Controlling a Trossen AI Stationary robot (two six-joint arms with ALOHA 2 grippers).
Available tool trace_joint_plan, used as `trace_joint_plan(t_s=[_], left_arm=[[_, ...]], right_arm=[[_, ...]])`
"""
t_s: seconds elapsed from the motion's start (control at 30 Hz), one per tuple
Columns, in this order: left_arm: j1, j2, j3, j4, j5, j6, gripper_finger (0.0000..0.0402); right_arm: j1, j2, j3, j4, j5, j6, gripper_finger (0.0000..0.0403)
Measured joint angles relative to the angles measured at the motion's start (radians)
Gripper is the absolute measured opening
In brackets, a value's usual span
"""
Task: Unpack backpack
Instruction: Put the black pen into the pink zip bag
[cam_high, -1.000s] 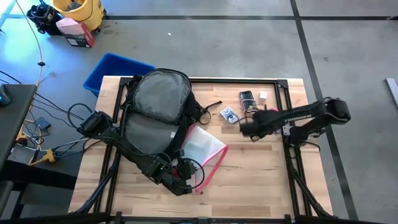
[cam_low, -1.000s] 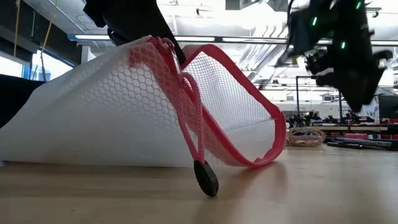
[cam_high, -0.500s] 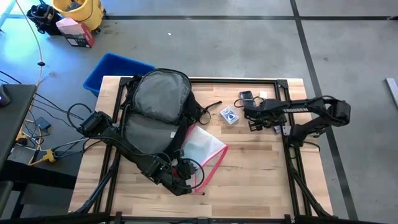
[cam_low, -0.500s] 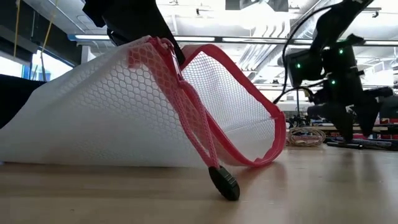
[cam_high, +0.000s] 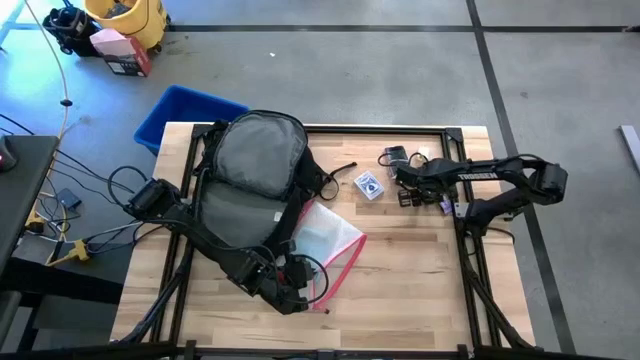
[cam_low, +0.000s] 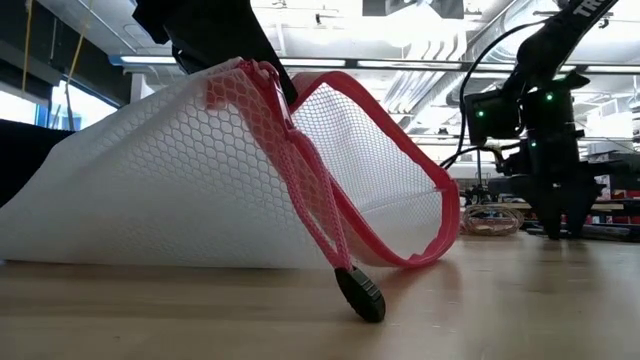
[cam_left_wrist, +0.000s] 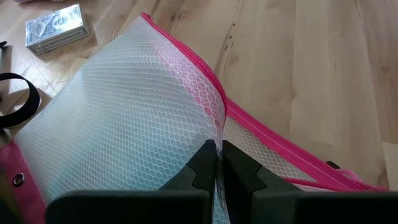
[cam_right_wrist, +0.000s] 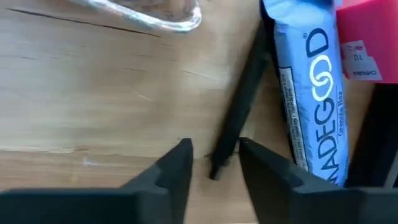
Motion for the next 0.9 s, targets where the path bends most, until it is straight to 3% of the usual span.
trace_joint_plan(t_s=[0.1, 0.17, 0.33, 0.5, 0.63, 0.73, 0.9], left_arm=[[0.000, 0.000, 0.000, 0.000, 0.000, -0.001, 0.0000], [0.000, 0.000, 0.000, -0.001, 0.000, -0.001, 0.0000], [0.000, 0.000, 0.000, -0.006, 0.000, -0.001, 0.0000], [0.000, 0.000, 0.000, -0.011, 0.000, -0.001, 0.0000], [0.000, 0.000, 0.000, -0.011, 0.000, -0.009, 0.0000], [-0.001, 0.000, 0.000, -0.011, -0.001, -0.009, 0.0000], [-0.001, 0.000, -0.001, 0.000, -0.009, -0.009, 0.0000]], right_arm=[[0.038, 0.004, -0.005, -0.035, 0.053, 0.019, 0.0036], [0.078, 0.003, -0.005, -0.046, 0.054, 0.023, 0.0015], [0.259, 0.004, -0.006, -0.115, -0.023, 0.107, 0.0015], [0.555, 0.004, 0.006, -0.115, -0.099, 0.260, 0.0006], [0.827, 0.004, 0.069, 0.072, -0.137, 0.396, 0.0004], [0.975, 0.011, 0.123, 0.249, -0.092, 0.440, 0.0003], [1.083, 0.086, 0.254, 0.474, 0.065, 0.382, 0.0004]])
